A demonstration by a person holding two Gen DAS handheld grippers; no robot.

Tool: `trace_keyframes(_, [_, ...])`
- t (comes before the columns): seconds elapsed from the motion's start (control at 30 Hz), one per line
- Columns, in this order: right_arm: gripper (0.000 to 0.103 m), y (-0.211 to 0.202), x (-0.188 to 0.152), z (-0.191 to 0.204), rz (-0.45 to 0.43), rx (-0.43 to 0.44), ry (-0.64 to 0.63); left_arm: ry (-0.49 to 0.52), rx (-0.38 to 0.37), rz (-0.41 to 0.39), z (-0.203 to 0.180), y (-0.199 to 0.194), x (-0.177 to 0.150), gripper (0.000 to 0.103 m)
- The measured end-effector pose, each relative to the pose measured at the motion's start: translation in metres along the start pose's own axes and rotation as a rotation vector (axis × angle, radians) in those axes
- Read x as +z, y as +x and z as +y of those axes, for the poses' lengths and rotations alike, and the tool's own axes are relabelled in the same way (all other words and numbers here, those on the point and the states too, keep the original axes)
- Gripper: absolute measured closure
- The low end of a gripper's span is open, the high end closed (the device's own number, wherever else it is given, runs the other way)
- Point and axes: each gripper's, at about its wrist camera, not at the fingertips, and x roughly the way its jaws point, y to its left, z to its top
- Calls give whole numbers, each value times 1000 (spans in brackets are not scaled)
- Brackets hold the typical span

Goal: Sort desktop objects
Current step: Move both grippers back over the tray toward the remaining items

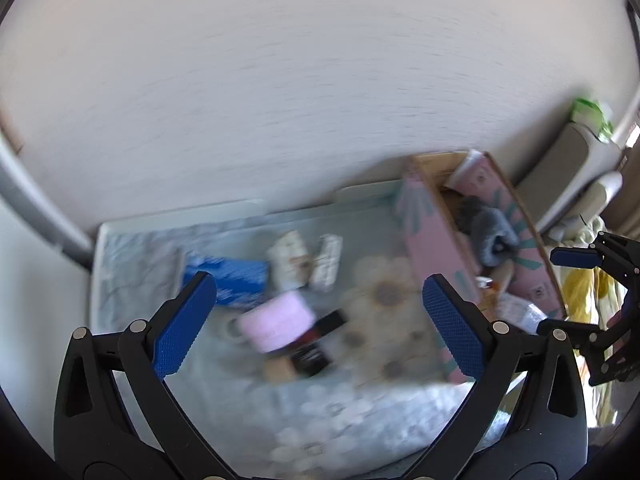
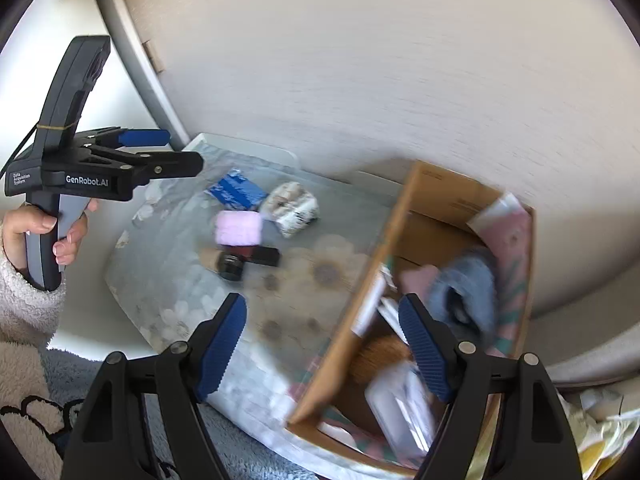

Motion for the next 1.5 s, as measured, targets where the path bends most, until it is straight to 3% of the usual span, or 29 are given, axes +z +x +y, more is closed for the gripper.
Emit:
trace_keyframes(0.13, [28,18,12,19,20,47,5,-24,19,9,36,-5,-18,0])
trace_keyframes(0.33, [28,50,31,42,66,45,18,-52,2,46,62,5,-51,0])
trace_keyframes(0.77, [28,135,60,36,198,8,31,-146,-24,152,74,93,-128,8])
trace_keyframes(0.97, [28,166,77,34,256,20,-106,-188,-25,166,74,117,-136,8])
trace_keyframes(1.03, [28,178,81,35,281,23,-155,-198,-26,174,75,121,-138,17])
trace_keyframes(1.2, [28,207,86,43,349,-5,-290,-213,-9,174,74,126,-139,18])
trace_keyframes(1.5, [28,245,90,39,424,-17,-361,-235,1,157,73,127,-135,26])
